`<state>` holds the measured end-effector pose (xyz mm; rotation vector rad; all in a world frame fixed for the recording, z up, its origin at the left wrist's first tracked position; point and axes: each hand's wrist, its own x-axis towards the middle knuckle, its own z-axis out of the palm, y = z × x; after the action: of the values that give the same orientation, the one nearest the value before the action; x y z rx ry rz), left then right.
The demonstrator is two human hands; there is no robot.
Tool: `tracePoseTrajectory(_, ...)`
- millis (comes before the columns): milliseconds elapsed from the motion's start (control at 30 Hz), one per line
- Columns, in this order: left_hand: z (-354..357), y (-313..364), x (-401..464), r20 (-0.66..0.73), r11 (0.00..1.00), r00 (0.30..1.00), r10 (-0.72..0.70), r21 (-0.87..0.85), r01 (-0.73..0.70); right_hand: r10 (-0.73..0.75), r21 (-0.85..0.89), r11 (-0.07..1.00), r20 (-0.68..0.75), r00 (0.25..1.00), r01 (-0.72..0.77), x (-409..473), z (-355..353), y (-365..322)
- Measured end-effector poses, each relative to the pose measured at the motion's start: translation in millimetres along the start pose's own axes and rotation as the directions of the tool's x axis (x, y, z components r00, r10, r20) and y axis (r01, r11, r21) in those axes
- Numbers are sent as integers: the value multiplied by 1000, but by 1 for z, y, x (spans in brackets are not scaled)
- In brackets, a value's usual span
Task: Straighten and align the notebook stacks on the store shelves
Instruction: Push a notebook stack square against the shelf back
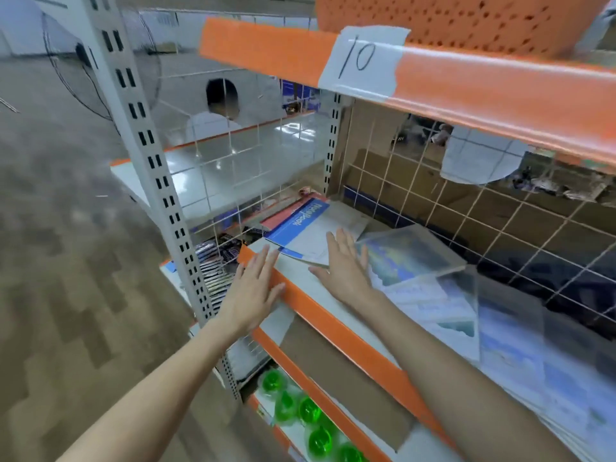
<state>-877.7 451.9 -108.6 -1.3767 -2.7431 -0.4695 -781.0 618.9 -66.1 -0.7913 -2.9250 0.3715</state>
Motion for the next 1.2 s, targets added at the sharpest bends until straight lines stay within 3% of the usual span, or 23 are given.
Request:
tracePoseTrajectory(200,-1,-31,61,25,999,999,35,-21,-34,-38,-39,998,90,995,41,57,12,-10)
tracePoseTrajectory(367,1,-41,104,130,988,980,153,7,-155,12,-67,998,172,985,-1,78,24,-12)
tracePoseTrajectory(533,4,-48,131,279,953,919,277,41,-300,104,-110,990,211,972,-82,75,29,-13)
tracePoseTrajectory(667,5,-53,139,439,951,854,280,-7,-308,156,-186,975,209,965,-117,69,28,-21)
tracePoseTrajectory(1033,-6,-46,120,359,841,808,468,101,-532,292,-295,923,122,949,-246,22,21,-55)
tracePoseTrajectory(1200,-12,-31,103,237,812,808,540,108,-574,336,-263,906,-29,942,-331,-13,20,-60)
